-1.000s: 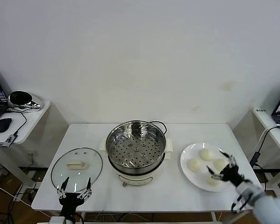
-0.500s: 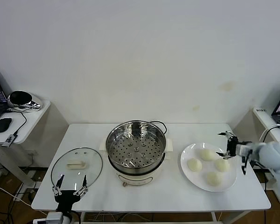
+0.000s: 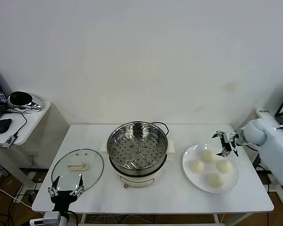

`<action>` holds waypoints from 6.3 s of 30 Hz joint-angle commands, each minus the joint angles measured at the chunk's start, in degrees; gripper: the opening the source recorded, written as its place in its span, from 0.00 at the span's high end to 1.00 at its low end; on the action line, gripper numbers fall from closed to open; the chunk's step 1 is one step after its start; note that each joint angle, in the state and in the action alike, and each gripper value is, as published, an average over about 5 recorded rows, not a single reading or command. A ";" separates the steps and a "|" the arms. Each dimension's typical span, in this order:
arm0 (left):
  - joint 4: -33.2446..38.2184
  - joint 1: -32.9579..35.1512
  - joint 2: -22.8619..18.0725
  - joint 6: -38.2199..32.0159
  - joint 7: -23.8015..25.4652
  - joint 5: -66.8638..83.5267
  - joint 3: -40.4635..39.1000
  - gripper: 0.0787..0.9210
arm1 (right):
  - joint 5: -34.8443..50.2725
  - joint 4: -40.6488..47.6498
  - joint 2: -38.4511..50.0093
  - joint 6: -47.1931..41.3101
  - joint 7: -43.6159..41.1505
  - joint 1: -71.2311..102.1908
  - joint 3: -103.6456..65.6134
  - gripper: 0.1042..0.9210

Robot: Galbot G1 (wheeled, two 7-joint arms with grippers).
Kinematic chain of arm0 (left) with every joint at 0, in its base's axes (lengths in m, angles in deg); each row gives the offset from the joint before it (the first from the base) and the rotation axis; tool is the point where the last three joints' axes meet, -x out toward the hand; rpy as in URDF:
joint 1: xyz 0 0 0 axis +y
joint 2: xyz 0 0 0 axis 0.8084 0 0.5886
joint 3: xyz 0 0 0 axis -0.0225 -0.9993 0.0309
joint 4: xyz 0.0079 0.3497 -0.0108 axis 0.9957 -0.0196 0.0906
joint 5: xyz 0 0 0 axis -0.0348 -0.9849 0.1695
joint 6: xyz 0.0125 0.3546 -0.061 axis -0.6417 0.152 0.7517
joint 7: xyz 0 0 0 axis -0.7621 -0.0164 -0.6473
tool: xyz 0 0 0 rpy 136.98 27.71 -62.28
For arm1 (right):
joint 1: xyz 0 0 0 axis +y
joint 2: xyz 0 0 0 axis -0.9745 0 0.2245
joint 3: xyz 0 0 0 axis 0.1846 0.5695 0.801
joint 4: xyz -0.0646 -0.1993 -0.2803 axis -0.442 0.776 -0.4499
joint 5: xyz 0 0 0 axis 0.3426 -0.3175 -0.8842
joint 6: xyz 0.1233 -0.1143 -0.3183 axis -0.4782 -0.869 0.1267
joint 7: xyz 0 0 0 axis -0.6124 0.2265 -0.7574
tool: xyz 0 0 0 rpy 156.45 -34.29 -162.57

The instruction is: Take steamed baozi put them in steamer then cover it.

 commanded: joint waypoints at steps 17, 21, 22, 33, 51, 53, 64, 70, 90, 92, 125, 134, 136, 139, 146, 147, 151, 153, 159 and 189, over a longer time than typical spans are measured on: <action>0.55 0.21 0.36 0.34 -0.05 -0.17 0.92 0.12 | -2.89 15.28 -9.42 -2.39 1.84 -3.32 3.79 0.12; 1.10 0.38 0.30 0.28 -0.05 -0.47 1.04 0.12 | -2.86 15.62 -9.91 -2.78 1.76 -3.79 3.99 0.13; 1.19 0.40 0.28 0.28 -0.05 -0.52 1.02 0.12 | -2.81 15.54 -9.90 -2.91 1.58 -3.87 4.14 0.14; 1.10 0.50 0.38 0.28 -0.11 -0.44 1.05 0.12 | -0.78 13.69 -8.57 -3.30 -0.46 -4.56 5.99 0.33; 1.13 0.22 1.09 0.34 -0.07 0.15 1.09 0.12 | 18.70 2.36 -3.26 -2.81 -3.35 -24.66 18.64 0.42; 0.96 0.11 1.25 0.32 -0.05 0.40 1.06 0.12 | 21.72 1.60 -4.18 -2.44 -3.43 -28.91 21.30 0.42; 0.06 -0.58 2.45 0.08 -0.08 1.93 1.33 0.12 | 32.52 0.35 -16.49 5.72 -1.20 -46.24 39.07 0.42; -0.15 -0.94 2.60 0.02 -0.17 2.27 1.51 0.12 | 31.50 4.51 -27.00 13.17 0.87 -45.68 42.85 0.42; 1.29 -0.28 1.97 0.16 -0.27 2.84 4.43 0.12 | 7.90 14.36 -40.61 33.95 5.37 -37.39 47.28 0.39; 1.35 -0.30 1.86 0.17 -0.27 2.87 4.47 0.12 | 7.04 14.40 -40.59 34.42 5.62 -37.06 47.46 0.39; 3.46 -0.24 1.88 0.41 -0.33 2.91 4.30 0.12 | 41.93 -15.47 -15.31 -4.26 -1.51 -57.02 56.92 0.12; 3.42 -0.96 2.96 0.41 -0.27 3.10 3.78 0.12 | 40.26 -29.92 5.62 -25.00 0.48 -57.61 58.75 0.12; 3.41 -1.21 3.17 0.46 -0.26 3.21 3.68 0.12 | 39.38 -30.95 9.37 -25.87 1.49 -55.79 58.49 0.12; 3.30 -1.53 3.31 0.52 -0.28 3.38 3.61 0.12 | 36.46 -31.12 13.08 -24.55 2.29 -51.50 56.80 0.12; 3.47 -1.45 3.07 0.55 -0.34 3.30 3.72 0.12 | 28.37 -27.02 15.58 -21.82 3.79 -34.56 47.31 0.12; 3.48 -1.44 2.93 0.56 -0.36 3.26 3.72 0.12 | 27.60 -26.36 15.50 -21.54 3.91 -32.03 45.61 0.12; 3.42 -1.22 2.46 0.57 -0.39 3.03 3.71 0.12 | 24.71 -23.82 14.41 -20.22 4.01 -24.65 40.22 0.12; 3.37 -1.06 2.28 0.56 -0.39 2.93 3.78 0.12 | 23.18 -22.14 13.40 -19.28 3.99 -21.84 38.31 0.12; 3.32 -0.74 2.01 0.55 -0.41 2.87 4.48 0.12 | 19.18 -16.84 9.33 -16.74 3.88 -14.94 33.48 0.12; 2.65 -0.47 2.15 0.30 -0.47 2.66 5.65 0.12 | 14.94 -7.00 -1.42 -13.71 6.35 -7.79 25.50 0.16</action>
